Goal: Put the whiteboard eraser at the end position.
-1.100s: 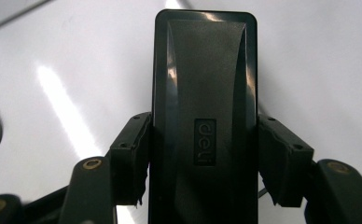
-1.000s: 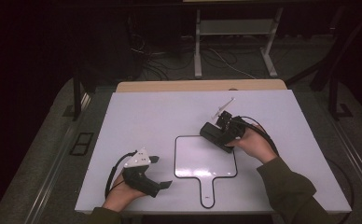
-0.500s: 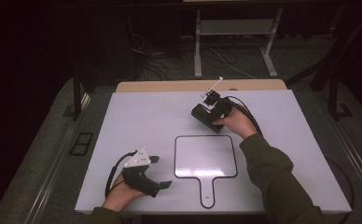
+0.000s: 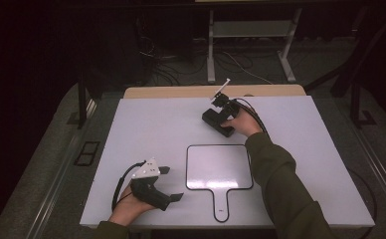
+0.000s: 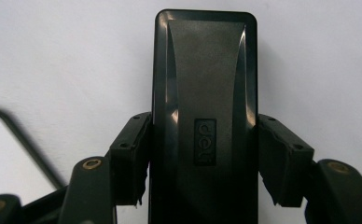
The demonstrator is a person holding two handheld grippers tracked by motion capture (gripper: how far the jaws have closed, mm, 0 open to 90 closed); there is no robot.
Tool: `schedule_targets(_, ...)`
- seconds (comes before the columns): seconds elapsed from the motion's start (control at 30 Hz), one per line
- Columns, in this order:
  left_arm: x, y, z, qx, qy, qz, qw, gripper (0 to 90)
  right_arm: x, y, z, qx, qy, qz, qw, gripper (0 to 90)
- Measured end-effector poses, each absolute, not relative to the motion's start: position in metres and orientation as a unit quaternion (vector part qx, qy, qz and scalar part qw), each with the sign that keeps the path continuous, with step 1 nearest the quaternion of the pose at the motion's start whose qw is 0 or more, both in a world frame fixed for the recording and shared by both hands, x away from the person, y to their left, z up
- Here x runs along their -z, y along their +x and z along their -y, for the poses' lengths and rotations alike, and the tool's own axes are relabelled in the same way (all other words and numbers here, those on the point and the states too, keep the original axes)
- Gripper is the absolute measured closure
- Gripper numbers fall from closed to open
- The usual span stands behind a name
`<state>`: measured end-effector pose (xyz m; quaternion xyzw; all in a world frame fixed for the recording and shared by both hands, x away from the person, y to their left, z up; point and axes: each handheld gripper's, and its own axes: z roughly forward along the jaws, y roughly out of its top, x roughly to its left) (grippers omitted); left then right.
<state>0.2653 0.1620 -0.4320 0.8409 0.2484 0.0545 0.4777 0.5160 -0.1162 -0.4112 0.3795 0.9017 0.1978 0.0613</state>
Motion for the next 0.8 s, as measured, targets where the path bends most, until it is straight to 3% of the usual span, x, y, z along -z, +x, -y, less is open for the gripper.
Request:
schedule_targets(0.23,0.432,0.265,-0.163,-0.055,0.841,-0.249,0.477,0.0,0.418,0.518,0.117,-0.197,0.373,-0.904,0.063,37.9)
schedule_targets(0.33,0.432,0.265,-0.163,-0.054,0.840,-0.251,0.478,0.0,0.413,0.516,0.119,-0.208,0.385,-0.897,0.061,32.3)
schedule_targets(0.47,0.433,0.266,-0.164,-0.056,0.841,-0.250,0.476,0.0,0.403,0.511,0.126,-0.238,0.382,-0.891,0.061,32.3)
schedule_targets(0.63,0.433,0.266,-0.164,-0.056,0.841,-0.251,0.475,0.0,0.394,0.499,0.134,-0.255,0.379,-0.883,0.106,23.8)
schedule_targets(0.8,0.434,0.267,-0.164,-0.058,0.842,-0.251,0.475,0.0,0.389,0.492,0.146,-0.283,0.379,-0.874,0.108,16.0)
